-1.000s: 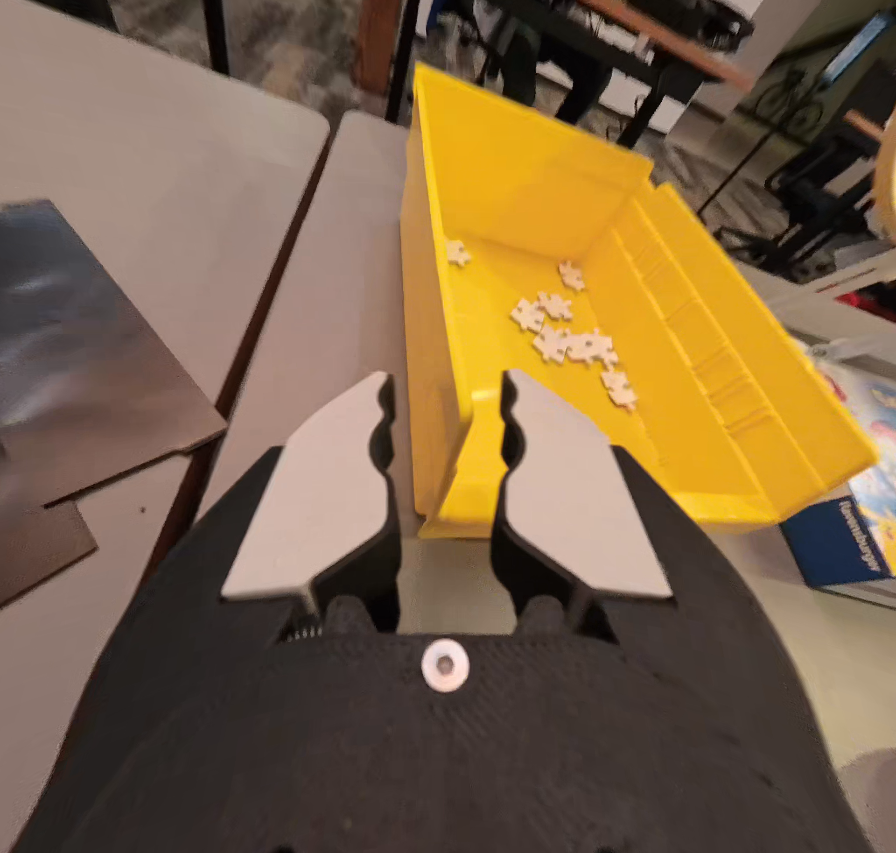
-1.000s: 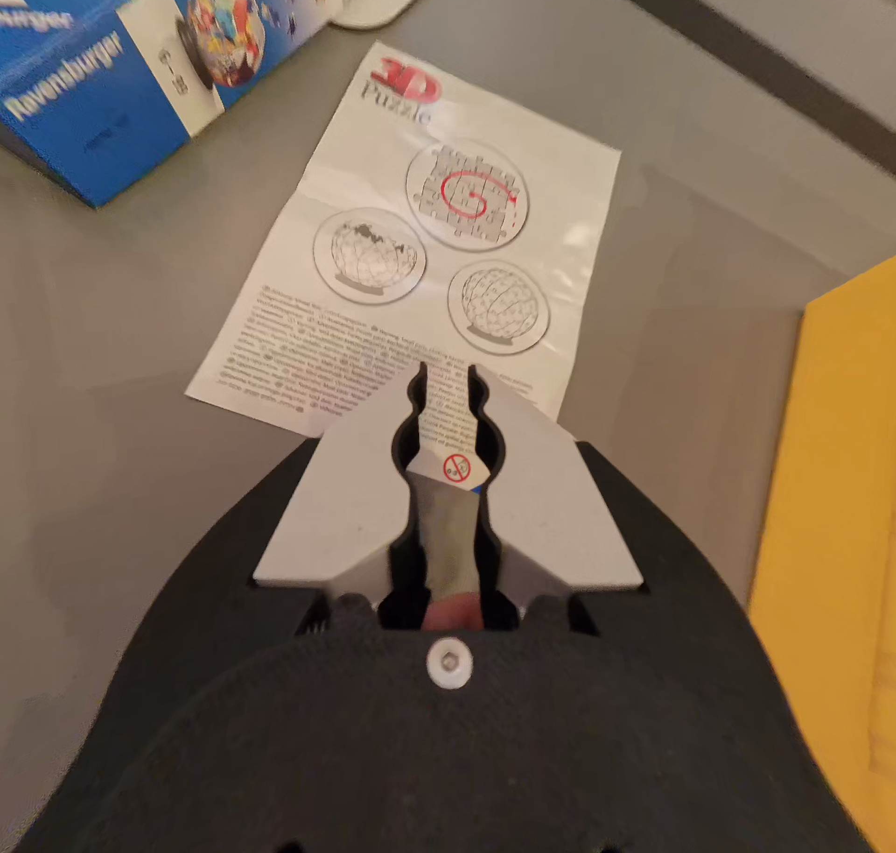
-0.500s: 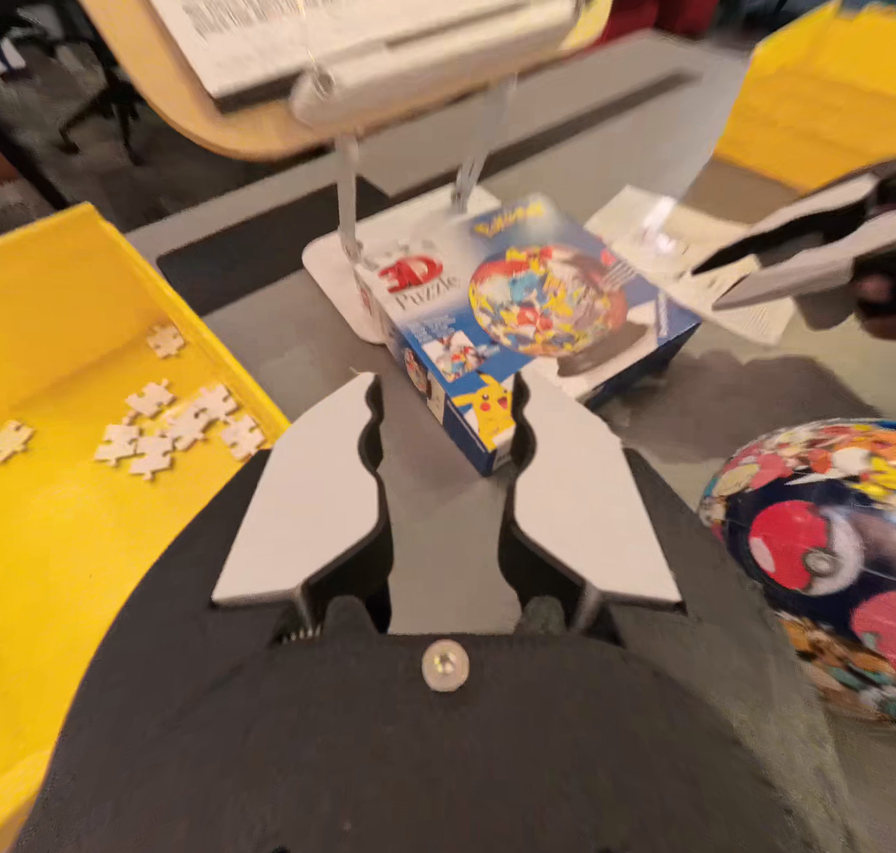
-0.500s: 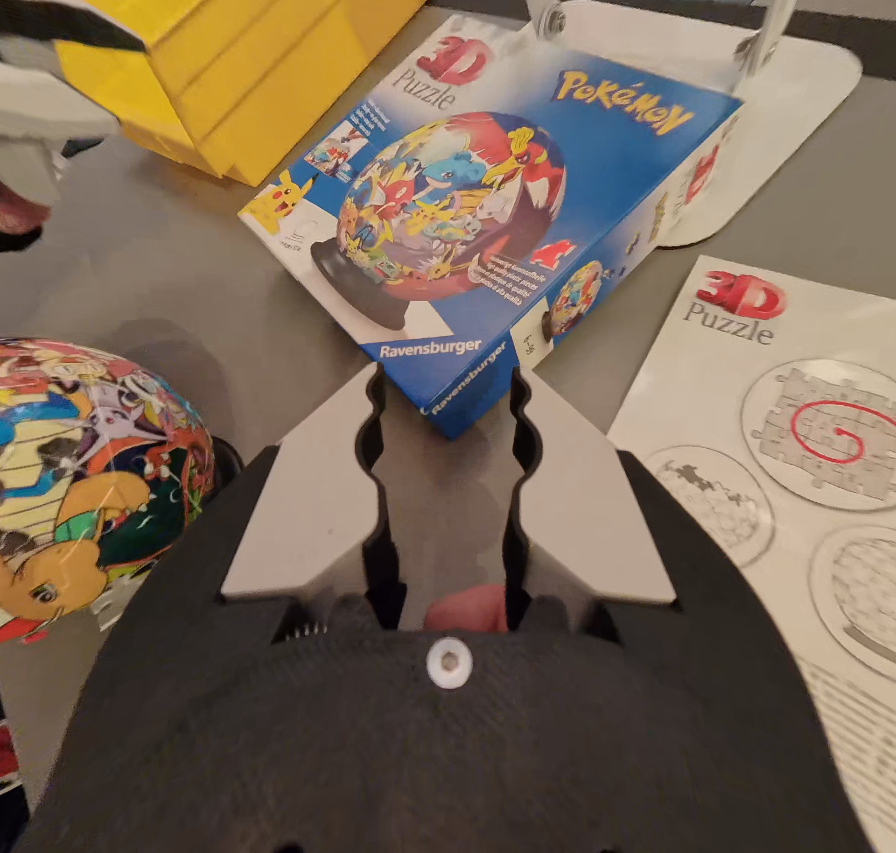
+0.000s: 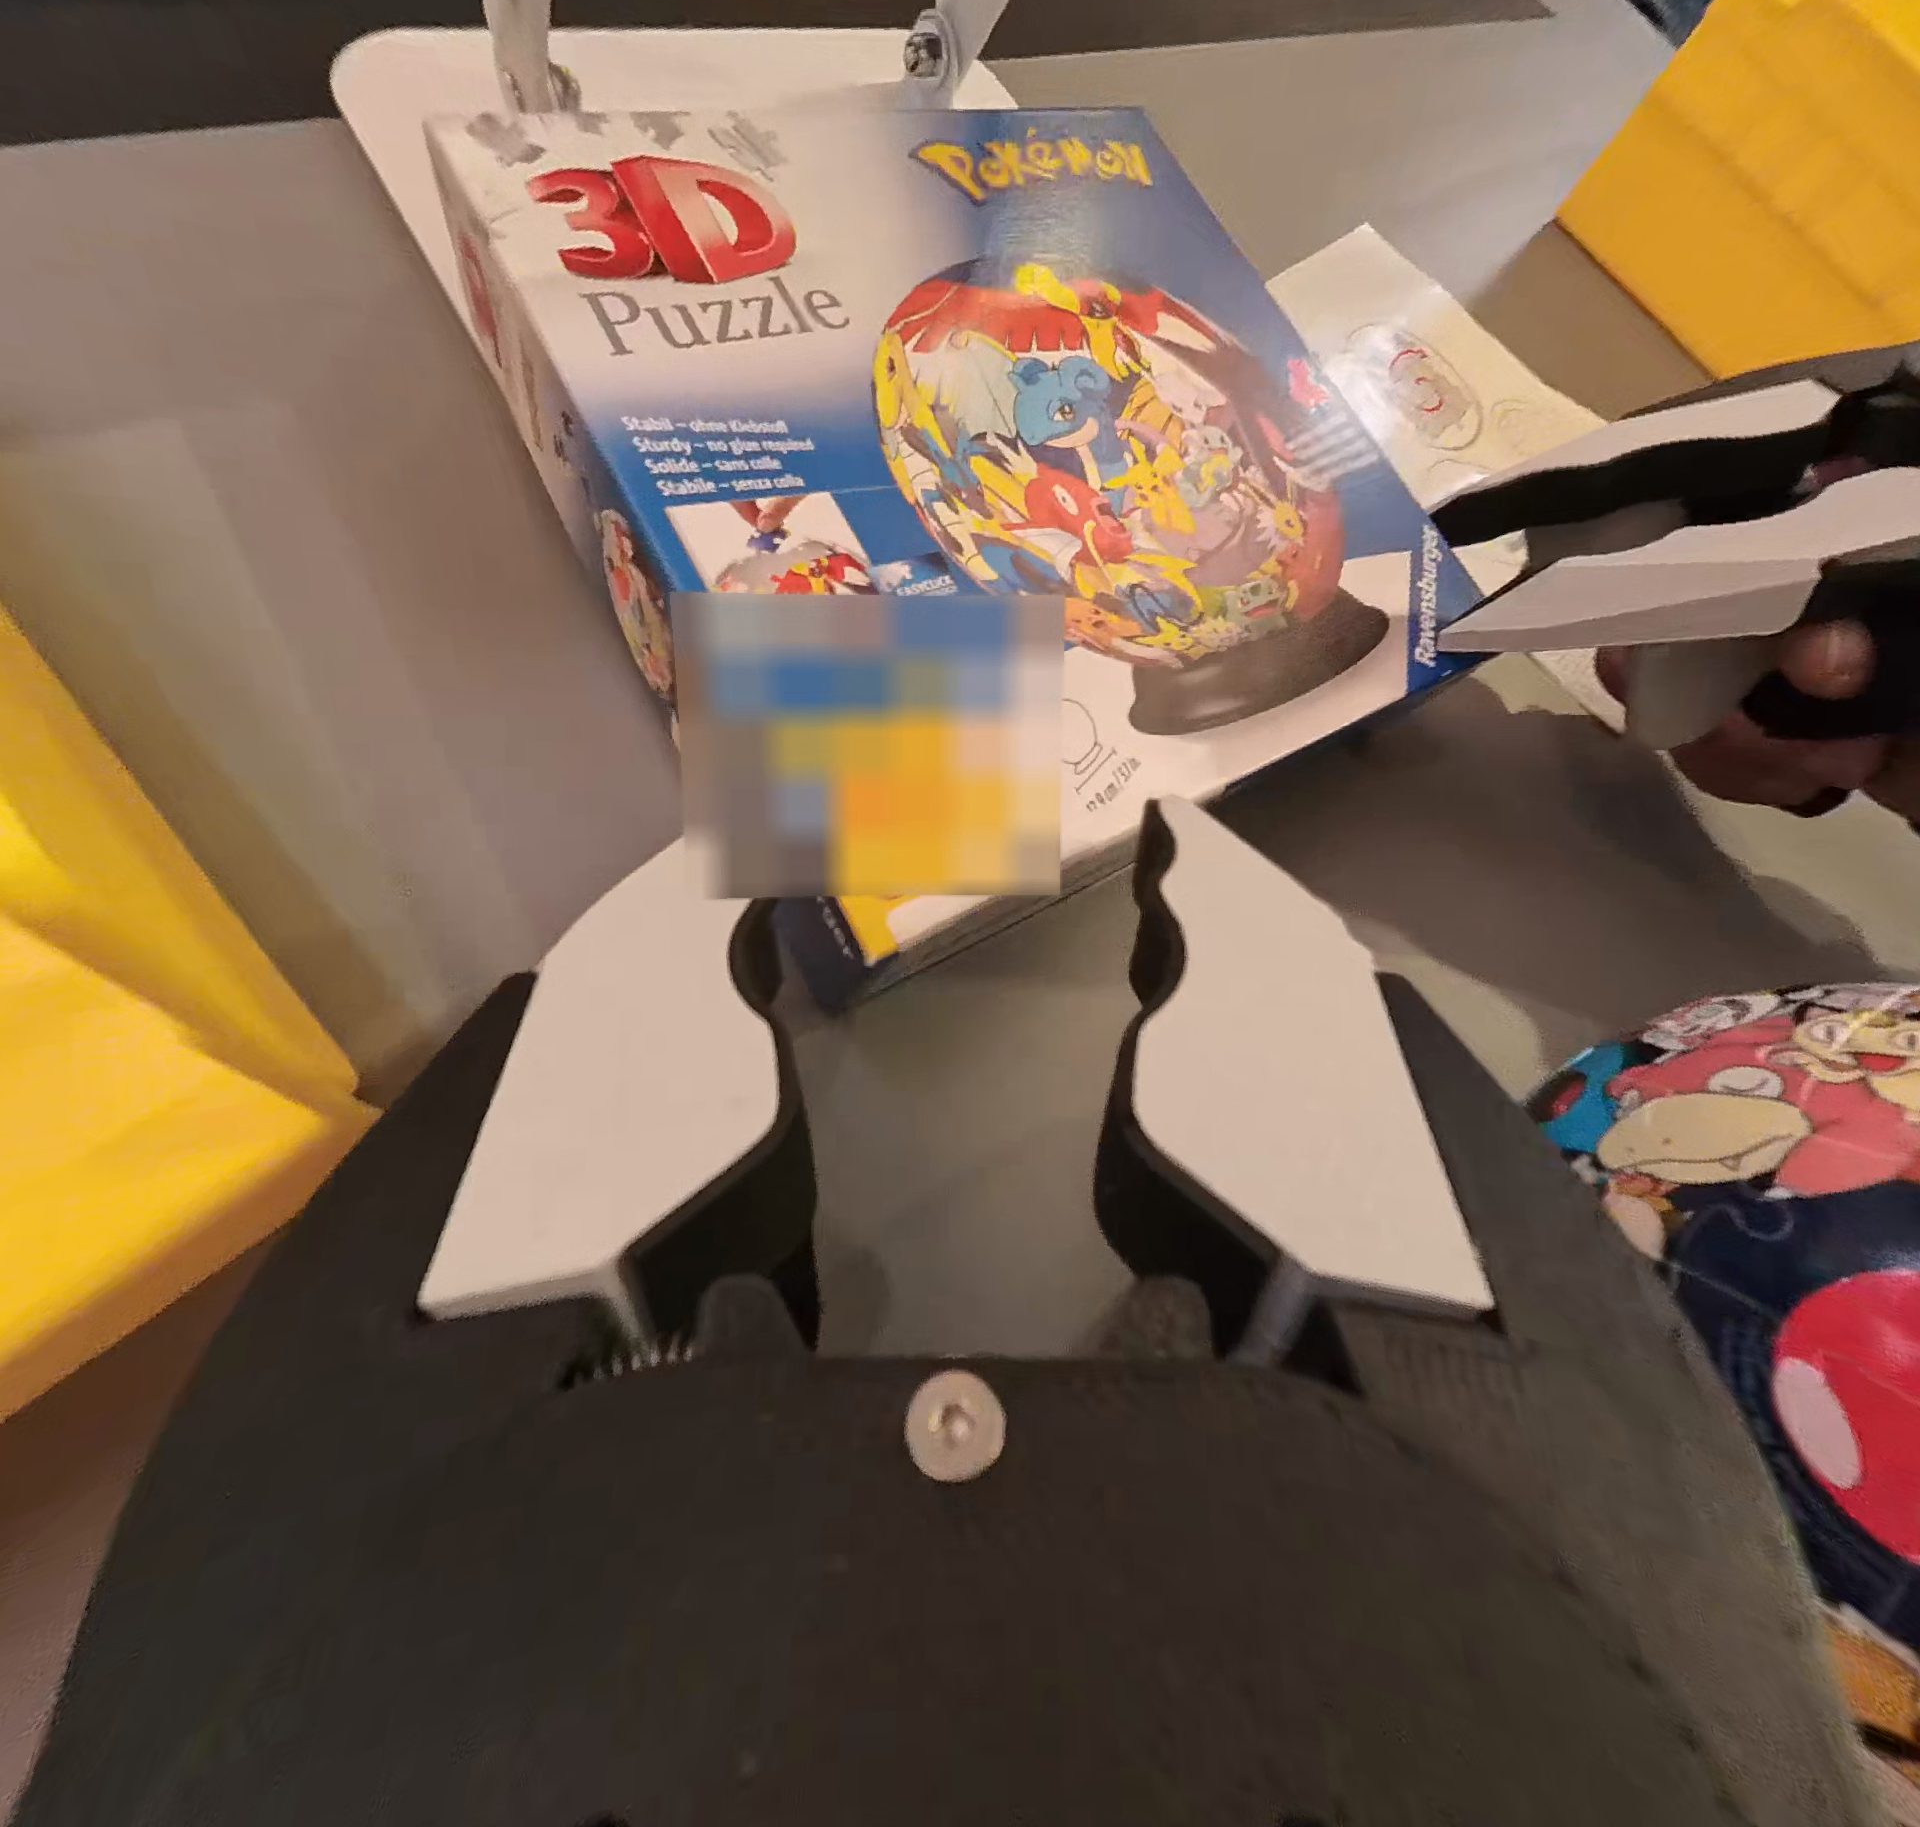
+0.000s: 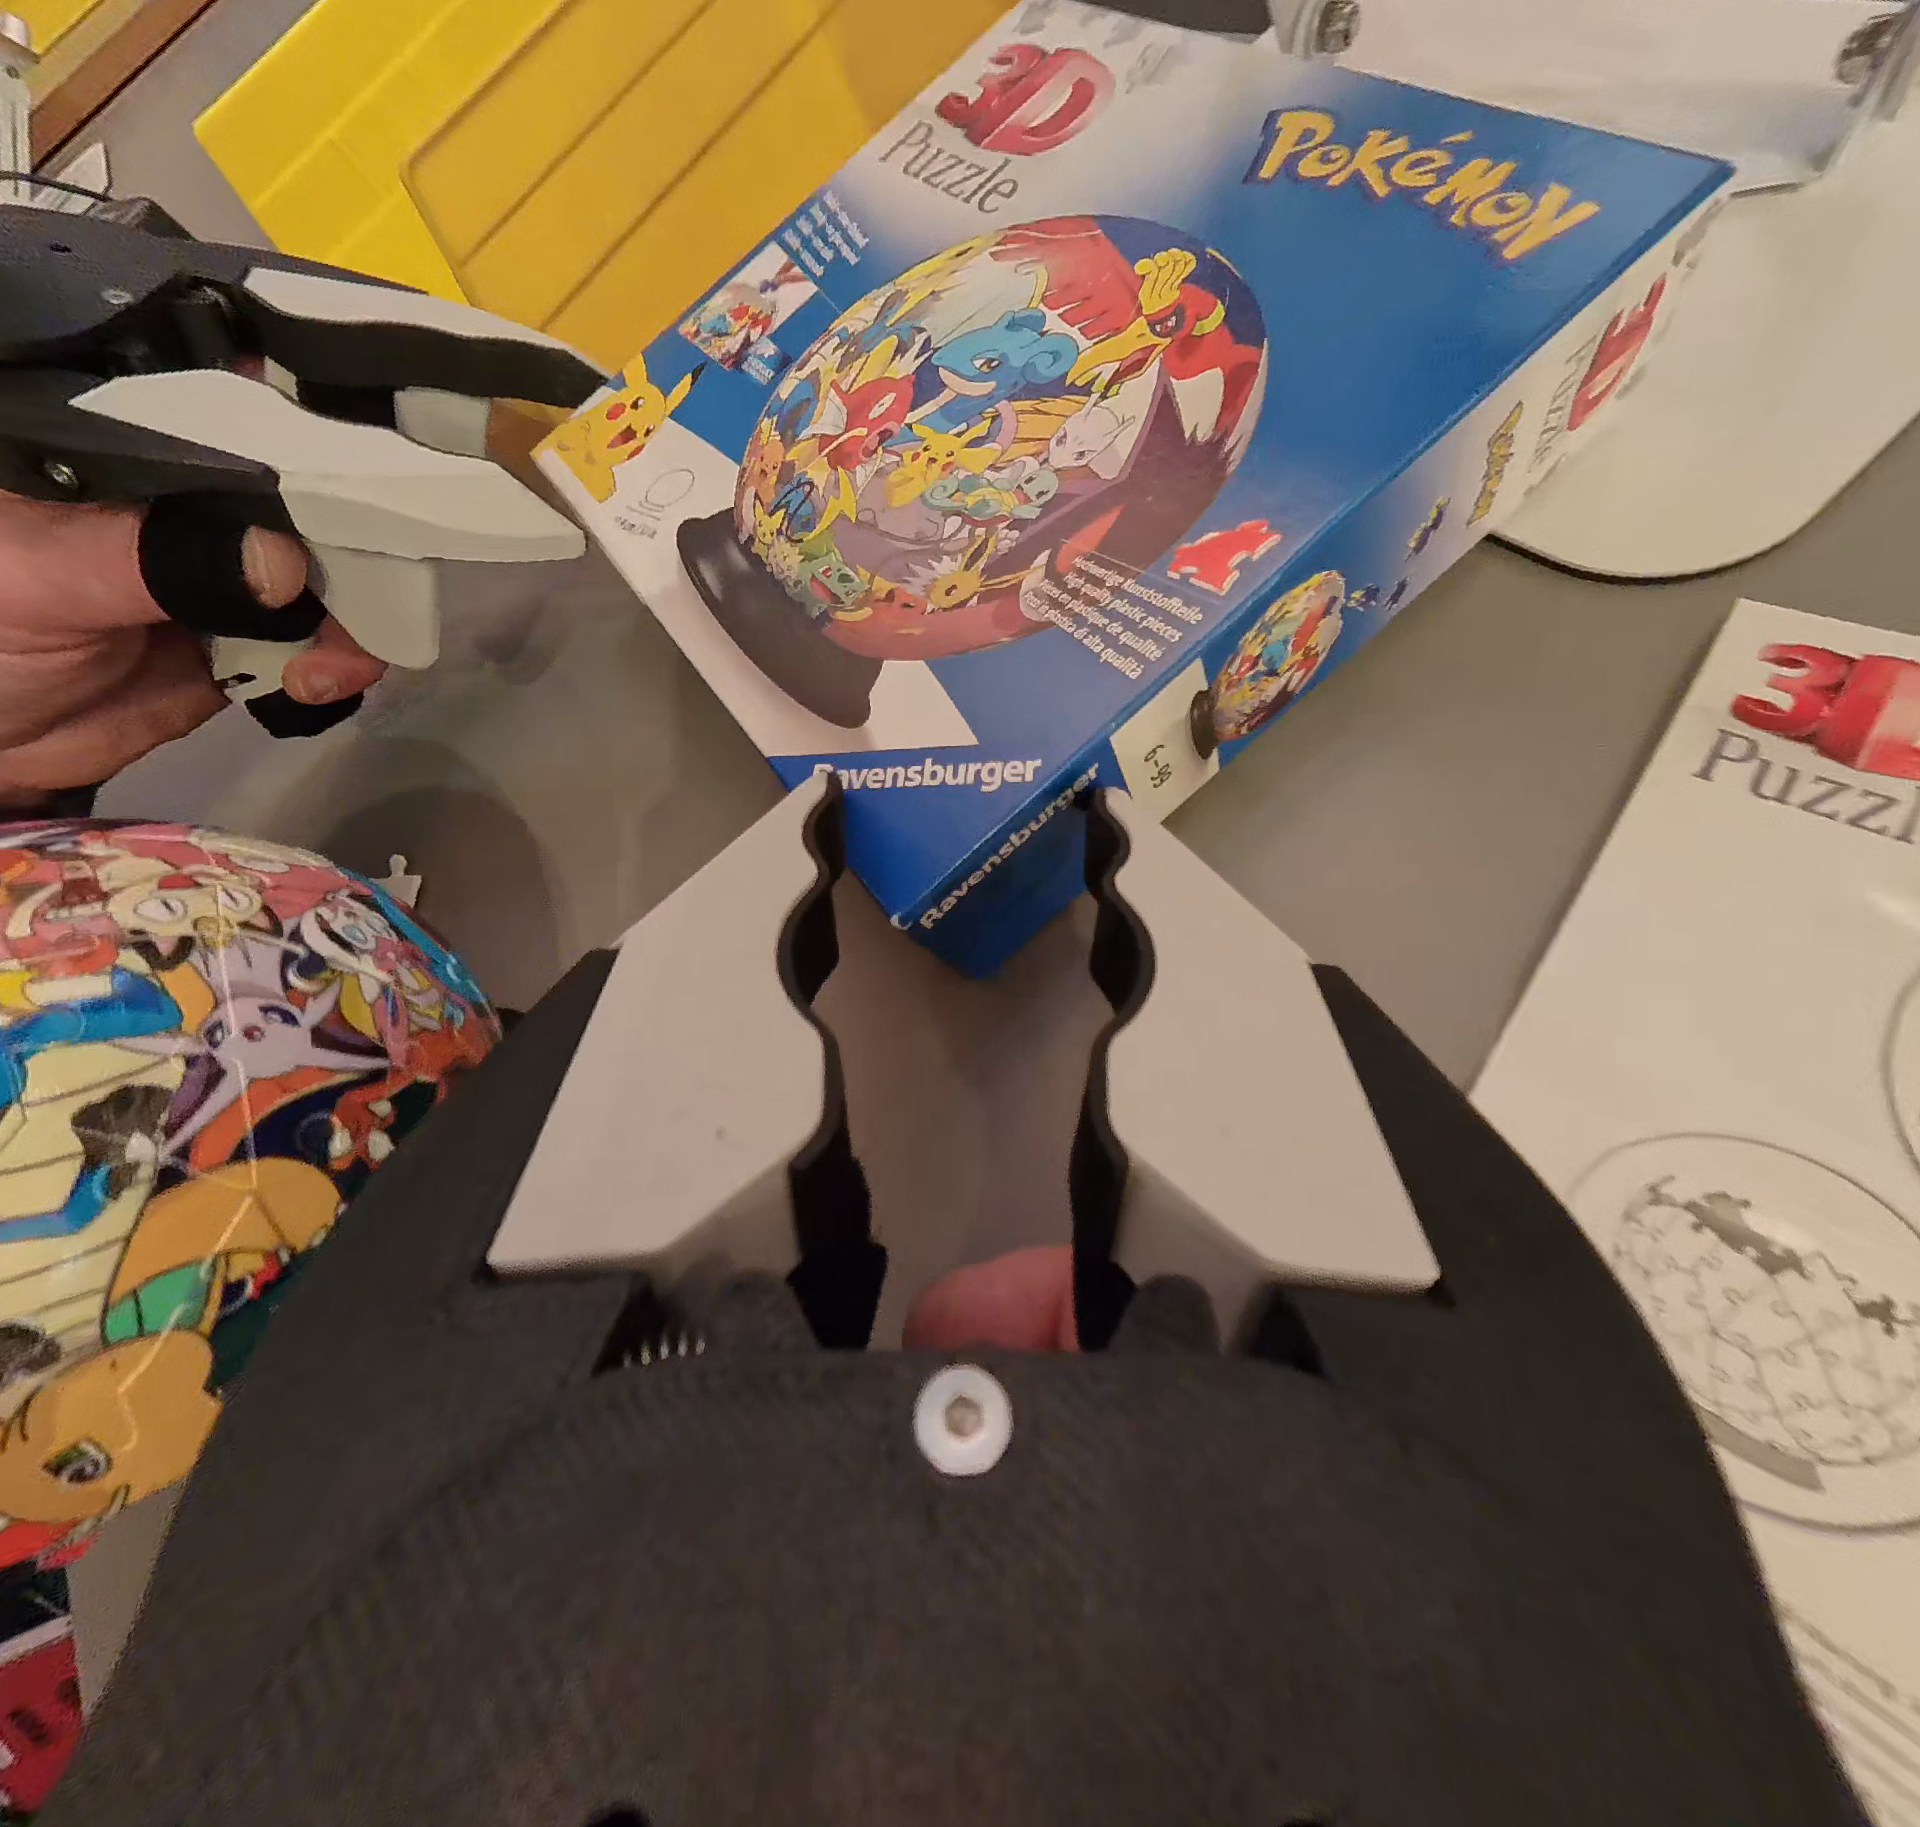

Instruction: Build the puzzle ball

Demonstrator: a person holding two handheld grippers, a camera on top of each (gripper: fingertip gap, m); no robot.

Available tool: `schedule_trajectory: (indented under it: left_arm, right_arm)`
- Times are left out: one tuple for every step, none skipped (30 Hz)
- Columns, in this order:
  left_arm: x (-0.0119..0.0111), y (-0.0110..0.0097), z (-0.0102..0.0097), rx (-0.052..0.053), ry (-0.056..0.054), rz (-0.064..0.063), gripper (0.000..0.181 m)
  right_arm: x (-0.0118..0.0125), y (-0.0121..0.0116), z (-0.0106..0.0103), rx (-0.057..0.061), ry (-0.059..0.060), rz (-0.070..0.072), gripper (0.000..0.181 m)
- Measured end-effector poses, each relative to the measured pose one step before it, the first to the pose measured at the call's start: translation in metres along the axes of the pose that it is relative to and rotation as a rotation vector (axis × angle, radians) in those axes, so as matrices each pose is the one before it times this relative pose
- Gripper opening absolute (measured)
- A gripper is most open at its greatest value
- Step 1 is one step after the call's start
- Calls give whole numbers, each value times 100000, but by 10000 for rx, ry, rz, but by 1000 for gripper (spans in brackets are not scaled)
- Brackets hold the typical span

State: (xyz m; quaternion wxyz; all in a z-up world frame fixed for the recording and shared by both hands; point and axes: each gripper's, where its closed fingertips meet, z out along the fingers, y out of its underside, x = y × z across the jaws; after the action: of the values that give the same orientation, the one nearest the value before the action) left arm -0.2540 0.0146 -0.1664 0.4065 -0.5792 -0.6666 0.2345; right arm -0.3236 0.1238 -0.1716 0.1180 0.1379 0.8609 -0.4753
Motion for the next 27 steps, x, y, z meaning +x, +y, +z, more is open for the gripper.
schedule_trajectory:
  left_arm:
    - [-100,-90,-172,78,-258,183,69]
    - [-179,-115,-220,77,-277,161,72]
    - [-282,-99,-238,57,-239,78,72]
    - [-222,-171,-288,125,-107,-85,70]
    - [-165,-313,-356,228,-53,-132,69]
    - [-144,-365,-432,278,-69,-32,66]
    - [-178,-280,-474,205,-137,27,63]
    - [-109,-179,-463,144,-149,85,60]
    - [-105,-162,-404,165,-161,117,59]
    - [-134,-166,-349,176,-151,104,59]
    - [-157,-181,-306,179,-120,69,60]
    - [-133,-216,-300,145,-74,4,60]
    - [-118,-348,-352,179,-52,-54,61]
    - [-152,-392,-380,153,-74,-18,60]
    - [-128,-302,-345,79,-73,-2,60]
    - [-132,-84,-231,-32,-64,-23,58]
    - [-151,157,-54,-150,-65,-32,57]
    - [-10,192,87,-125,-10,24,57]
    - [117,226,211,-84,41,43,58]
    - [268,314,326,-124,149,-80,59]
    - [254,231,377,-72,137,-131,59]
    - [146,171,422,-24,44,-18,59]
    - [57,219,480,-22,12,-36,59]
    - [10,488,522,-183,10,1,59]
    - [24,518,485,-183,25,65,59]
    - [-4,339,348,-13,18,50,59]
    - [-21,404,288,-87,73,83,60]
  right_arm:
    - [-284,-55,246,5,-43,-14,44]
    - [-248,-72,166,-12,-55,-56,44]
    - [-231,-171,86,48,-56,-61,44]
    - [-220,-227,30,66,-69,-18,44]
    - [-275,-310,-33,115,-69,-66,44]
    - [-309,-110,30,-46,-50,-132,44]
    - [-274,28,152,-134,-34,-182,44]
    - [-174,-12,248,-93,-18,-175,44]
    - [-147,-150,254,-31,-13,-180,44]
    - [-135,-255,175,-20,-11,-175,44]
    - [-158,-483,50,92,-38,-88,44]
    - [-167,-617,-61,144,-76,-13,44]
    - [-193,-575,-102,88,-95,0,44]
    - [-124,-461,-109,-10,-52,-56,44]
    - [-12,-414,-103,-9,-10,-96,45]
    - [103,-338,-120,-26,-8,-42,45]
    - [222,-286,-159,-2,2,4,45]
    - [418,-171,-173,-2,63,14,44]
    - [446,56,-127,-83,50,36,44]
    - [384,109,-83,-46,38,65,43]
    - [359,292,35,-78,71,34,44]
    - [355,504,139,-148,103,-24,43]
    - [303,543,167,-158,91,-22,43]
    - [262,306,71,-3,82,5,41]
    - [235,195,22,39,46,59,39]
    - [102,172,29,23,-21,92,38]
    - [89,178,47,2,-19,114,38]
